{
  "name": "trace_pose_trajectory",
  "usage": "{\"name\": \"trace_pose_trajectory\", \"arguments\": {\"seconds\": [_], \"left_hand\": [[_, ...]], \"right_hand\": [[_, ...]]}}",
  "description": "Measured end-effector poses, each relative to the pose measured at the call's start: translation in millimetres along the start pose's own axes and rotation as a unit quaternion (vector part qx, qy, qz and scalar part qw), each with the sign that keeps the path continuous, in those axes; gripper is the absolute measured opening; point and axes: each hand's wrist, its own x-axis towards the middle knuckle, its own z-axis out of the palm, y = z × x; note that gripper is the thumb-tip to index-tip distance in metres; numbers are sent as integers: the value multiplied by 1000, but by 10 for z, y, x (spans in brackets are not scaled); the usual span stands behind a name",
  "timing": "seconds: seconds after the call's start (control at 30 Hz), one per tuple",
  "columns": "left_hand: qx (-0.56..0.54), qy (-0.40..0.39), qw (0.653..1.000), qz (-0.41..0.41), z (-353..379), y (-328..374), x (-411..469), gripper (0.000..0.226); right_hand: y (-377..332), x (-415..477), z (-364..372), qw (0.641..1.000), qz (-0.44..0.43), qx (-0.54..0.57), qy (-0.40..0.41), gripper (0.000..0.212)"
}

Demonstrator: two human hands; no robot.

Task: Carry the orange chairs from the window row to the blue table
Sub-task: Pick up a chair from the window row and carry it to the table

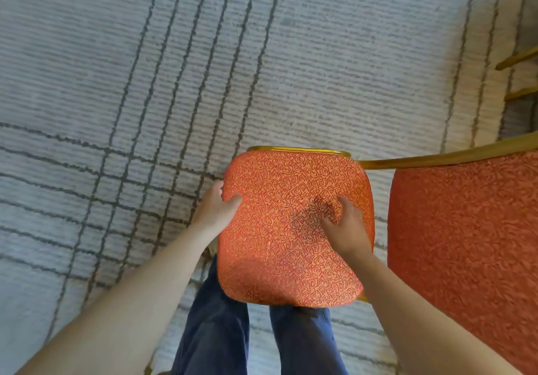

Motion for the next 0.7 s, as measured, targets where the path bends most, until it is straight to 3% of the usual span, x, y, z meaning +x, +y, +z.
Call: {"name": "trace_pose_trajectory", "arguments": {"seconds": [0.1, 0.27, 0.37, 0.5, 0.7], "left_hand": [[6, 21, 1000, -21, 129, -68, 203, 46], [-2, 63, 994, -85, 305, -238, 500, 82], [26, 101, 990, -90, 473, -325, 620, 85], [18, 147, 985, -89, 680, -365, 714, 72], [-38, 224, 970, -91, 835, -427, 914, 60]], "right_hand": [[172, 283, 21, 1000, 1, -1, 6, 73], [428, 697, 40, 999, -2, 22, 41, 81], [573, 910, 67, 996, -6, 45, 81, 85], [712, 1113, 113, 992, 5, 67, 111, 82], [900, 1404, 40, 985, 59, 151, 52, 71]]}}
